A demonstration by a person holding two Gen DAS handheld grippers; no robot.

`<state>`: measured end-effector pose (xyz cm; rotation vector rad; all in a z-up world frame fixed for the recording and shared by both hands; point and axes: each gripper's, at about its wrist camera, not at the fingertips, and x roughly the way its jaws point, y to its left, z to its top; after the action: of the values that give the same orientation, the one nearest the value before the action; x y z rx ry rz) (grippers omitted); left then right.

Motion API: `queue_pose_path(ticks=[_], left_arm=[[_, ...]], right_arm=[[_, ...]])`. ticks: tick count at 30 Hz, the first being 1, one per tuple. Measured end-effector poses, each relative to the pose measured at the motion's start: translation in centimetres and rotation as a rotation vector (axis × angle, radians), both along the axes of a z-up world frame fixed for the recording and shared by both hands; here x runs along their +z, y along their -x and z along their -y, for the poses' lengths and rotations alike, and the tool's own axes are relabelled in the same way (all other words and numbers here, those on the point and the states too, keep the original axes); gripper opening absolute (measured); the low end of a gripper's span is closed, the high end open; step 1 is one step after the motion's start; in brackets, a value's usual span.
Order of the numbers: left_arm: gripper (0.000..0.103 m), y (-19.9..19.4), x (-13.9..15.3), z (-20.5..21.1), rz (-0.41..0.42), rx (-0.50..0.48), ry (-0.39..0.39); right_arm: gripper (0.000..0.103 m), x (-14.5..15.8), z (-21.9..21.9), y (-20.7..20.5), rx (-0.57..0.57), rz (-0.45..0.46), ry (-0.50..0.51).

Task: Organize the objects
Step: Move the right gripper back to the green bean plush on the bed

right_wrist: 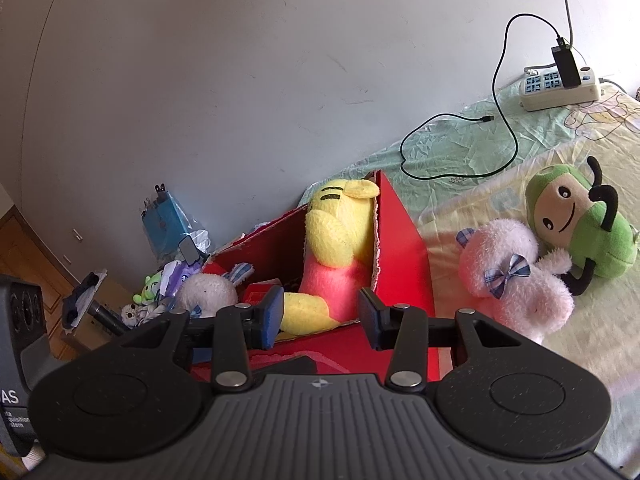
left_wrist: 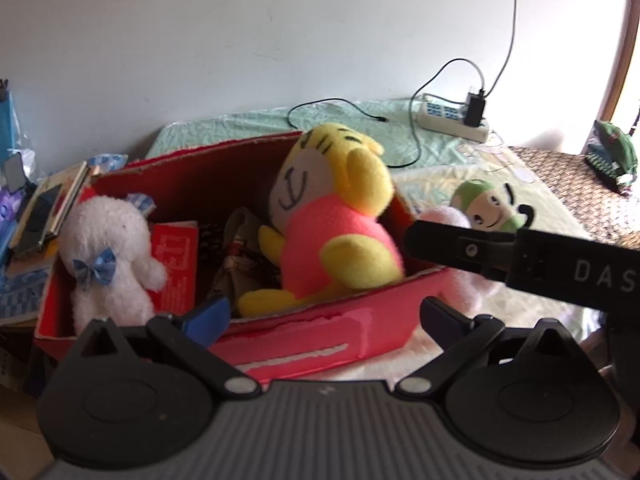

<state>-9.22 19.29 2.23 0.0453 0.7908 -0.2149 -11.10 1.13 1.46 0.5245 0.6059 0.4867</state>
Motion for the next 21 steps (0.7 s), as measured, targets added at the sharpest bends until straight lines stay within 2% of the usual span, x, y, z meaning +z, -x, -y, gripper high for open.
queue_pose_path(ticks=[8, 11, 21], left_arm=[[0.100, 1.4, -0.3, 0.7, -0.017, -0.066, 0.056], [0.100, 1.8, -1.0, 1.4, -0.035, -0.095, 0.051], [0.100, 1.4, -3.4, 4.4, -0.164, -0.188, 0.093]], right_arm=[[0.044, -1.0, 2.2, 1.0, -0.037, -0.040, -0.043], [0.044, -1.7, 2.9, 1.2, -0.053, -0.070, -0.057], [0.044, -3.4, 5.4, 1.4, -0.097, -0.150, -0.048]])
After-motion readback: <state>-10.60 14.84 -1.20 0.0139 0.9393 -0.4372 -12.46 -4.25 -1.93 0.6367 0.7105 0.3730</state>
